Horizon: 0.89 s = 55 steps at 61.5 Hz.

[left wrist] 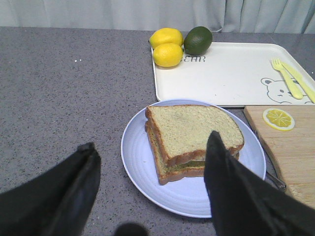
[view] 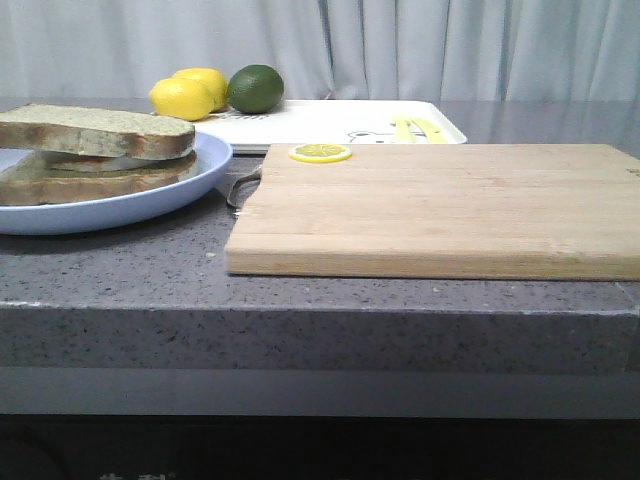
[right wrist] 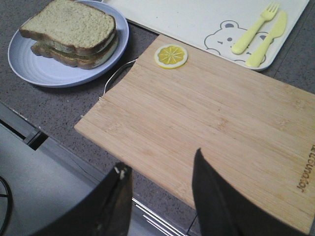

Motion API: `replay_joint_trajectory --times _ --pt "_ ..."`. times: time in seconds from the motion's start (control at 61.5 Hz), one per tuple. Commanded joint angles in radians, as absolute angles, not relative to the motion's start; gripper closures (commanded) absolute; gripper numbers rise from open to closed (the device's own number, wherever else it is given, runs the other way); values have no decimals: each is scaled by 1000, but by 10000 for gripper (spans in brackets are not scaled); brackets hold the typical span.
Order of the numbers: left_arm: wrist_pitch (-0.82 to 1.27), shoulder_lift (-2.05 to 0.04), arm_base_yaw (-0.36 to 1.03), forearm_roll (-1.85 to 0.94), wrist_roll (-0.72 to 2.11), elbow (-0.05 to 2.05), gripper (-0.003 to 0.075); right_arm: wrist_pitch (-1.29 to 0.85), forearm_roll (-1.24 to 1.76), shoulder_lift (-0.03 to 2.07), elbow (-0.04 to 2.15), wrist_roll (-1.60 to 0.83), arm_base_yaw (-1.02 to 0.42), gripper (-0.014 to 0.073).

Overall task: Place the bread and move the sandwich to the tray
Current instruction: 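Move the left gripper to the rim of the blue plate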

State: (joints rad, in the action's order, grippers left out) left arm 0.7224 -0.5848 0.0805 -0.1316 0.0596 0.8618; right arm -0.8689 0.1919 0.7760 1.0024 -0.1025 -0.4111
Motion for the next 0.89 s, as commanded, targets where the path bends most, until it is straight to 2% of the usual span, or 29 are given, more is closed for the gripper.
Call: replay_joint_trajectory --times 0.0,0.212,0.439,0.683,0.879 --pt "647 -594 80 -148 54 888 262 -786 190 709 984 -100 -404 267" --pt "676 -594 80 -123 54 888 262 -800 190 596 921 -100 -404 267" --pt "833 -669 80 -49 48 904 262 -829 191 587 921 -100 -404 267" --pt "948 -910 68 -39 48 991 262 -829 191 587 921 -100 -404 267" --pt "1004 -1130 -28 -40 48 1103 262 -829 191 587 921 -100 -404 267"
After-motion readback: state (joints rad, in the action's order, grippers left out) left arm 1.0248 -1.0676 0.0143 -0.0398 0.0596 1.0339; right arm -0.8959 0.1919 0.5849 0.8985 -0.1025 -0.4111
